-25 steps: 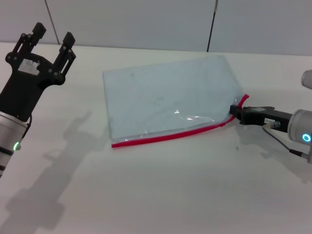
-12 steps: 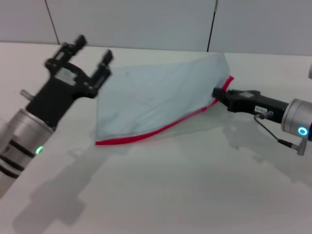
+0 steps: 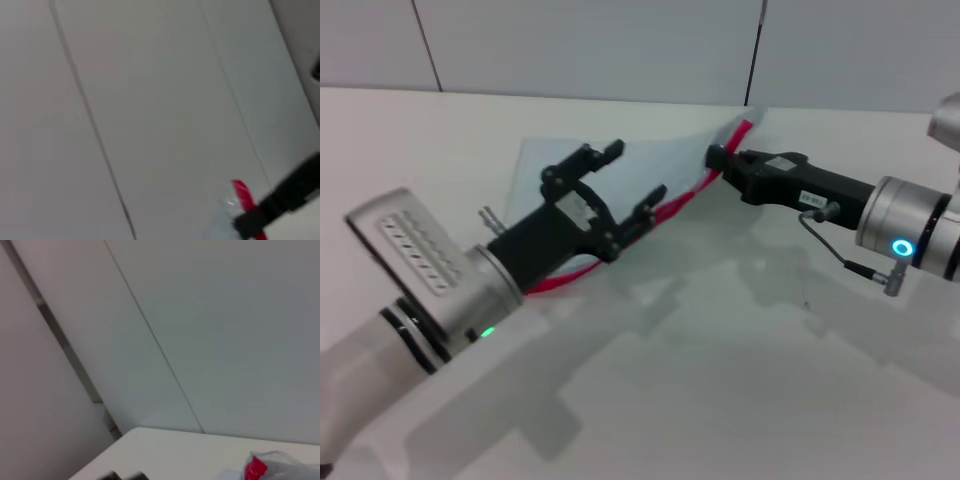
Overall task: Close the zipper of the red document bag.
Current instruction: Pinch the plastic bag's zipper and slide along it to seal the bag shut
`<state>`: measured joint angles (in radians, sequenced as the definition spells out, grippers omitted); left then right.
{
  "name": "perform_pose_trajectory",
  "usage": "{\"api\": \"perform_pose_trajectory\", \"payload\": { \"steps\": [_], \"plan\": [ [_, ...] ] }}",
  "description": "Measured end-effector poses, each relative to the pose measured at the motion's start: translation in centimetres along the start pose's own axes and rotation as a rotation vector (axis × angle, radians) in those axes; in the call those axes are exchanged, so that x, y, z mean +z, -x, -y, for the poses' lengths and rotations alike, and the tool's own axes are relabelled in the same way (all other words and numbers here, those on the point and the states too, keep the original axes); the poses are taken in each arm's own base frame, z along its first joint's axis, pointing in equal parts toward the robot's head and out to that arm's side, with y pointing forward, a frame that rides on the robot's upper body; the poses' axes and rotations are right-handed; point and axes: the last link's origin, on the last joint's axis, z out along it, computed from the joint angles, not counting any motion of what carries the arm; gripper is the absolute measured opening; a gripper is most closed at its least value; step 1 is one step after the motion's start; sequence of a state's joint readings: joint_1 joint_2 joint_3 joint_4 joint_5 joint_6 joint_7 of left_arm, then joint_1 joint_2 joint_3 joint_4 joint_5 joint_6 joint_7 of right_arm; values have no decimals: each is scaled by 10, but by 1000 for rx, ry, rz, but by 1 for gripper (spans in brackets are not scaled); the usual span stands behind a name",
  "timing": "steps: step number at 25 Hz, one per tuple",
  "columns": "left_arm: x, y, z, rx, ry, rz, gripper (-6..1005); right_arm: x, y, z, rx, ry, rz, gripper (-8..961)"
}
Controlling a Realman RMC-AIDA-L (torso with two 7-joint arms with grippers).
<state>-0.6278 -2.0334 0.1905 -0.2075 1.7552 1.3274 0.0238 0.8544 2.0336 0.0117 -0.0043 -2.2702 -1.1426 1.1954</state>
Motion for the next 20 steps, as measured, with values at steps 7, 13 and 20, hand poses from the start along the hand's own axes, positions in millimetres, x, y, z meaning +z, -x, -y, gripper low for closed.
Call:
{"api": "perform_pose_trajectory", "payload": {
  "steps": [7, 13, 20],
  "plan": [
    [6, 0, -17, 98, 27, 15, 636, 8, 3, -7, -9, 27, 3, 13],
    [7, -1, -16, 115, 17, 11, 612, 10, 1, -11, -10, 46, -8, 13],
    [7, -1, -14, 151, 6, 9, 555, 11, -1, -13, -17, 56, -12, 14]
  ]
}}
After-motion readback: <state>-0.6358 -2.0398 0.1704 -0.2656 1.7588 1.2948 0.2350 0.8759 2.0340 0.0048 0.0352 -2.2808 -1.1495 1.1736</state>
